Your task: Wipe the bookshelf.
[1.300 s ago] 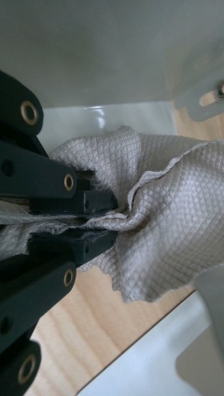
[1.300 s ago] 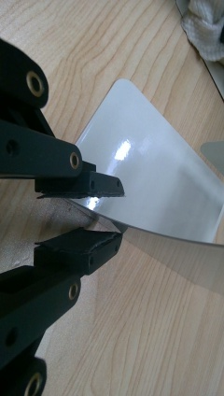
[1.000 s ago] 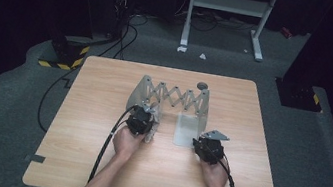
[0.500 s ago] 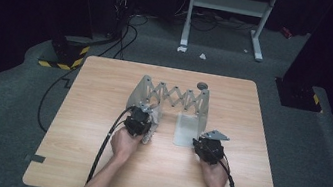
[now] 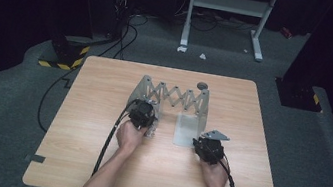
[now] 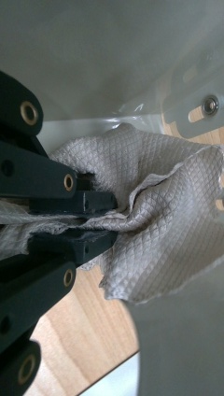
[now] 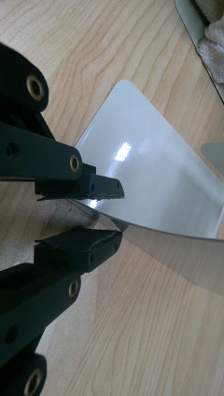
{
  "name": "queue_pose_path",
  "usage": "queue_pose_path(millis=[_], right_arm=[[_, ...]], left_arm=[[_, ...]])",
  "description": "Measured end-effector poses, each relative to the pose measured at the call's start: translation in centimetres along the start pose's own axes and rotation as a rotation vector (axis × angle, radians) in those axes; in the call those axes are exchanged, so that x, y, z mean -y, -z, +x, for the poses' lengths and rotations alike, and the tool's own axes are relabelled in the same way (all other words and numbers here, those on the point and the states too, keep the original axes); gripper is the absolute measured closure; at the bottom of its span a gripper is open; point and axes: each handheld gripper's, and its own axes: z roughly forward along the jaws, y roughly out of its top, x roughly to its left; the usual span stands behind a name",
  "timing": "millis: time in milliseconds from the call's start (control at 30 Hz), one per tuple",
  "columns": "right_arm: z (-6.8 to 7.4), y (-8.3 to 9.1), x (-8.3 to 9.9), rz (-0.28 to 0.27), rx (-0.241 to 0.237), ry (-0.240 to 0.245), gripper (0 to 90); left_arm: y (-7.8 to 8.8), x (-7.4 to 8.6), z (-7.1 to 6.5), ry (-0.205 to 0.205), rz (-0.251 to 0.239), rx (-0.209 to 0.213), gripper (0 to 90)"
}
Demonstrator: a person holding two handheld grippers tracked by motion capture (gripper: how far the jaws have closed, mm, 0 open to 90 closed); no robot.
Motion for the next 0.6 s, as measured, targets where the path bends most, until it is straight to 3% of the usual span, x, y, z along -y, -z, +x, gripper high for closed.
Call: queue_pose_path(millis=[233,600], right_arm=[[0.0,0.0,0.0,-0.001,-0.001,0.002,74.0],[0.0,0.0,0.0,-0.001,-0.001,0.001,74.0]], left_arm=[[-0.2,-0.2,-0.1,-0.012,0.005,-0.007,81.8],[1.3,1.7,-0.4,-0.046,0.017,0.003,81.9]])
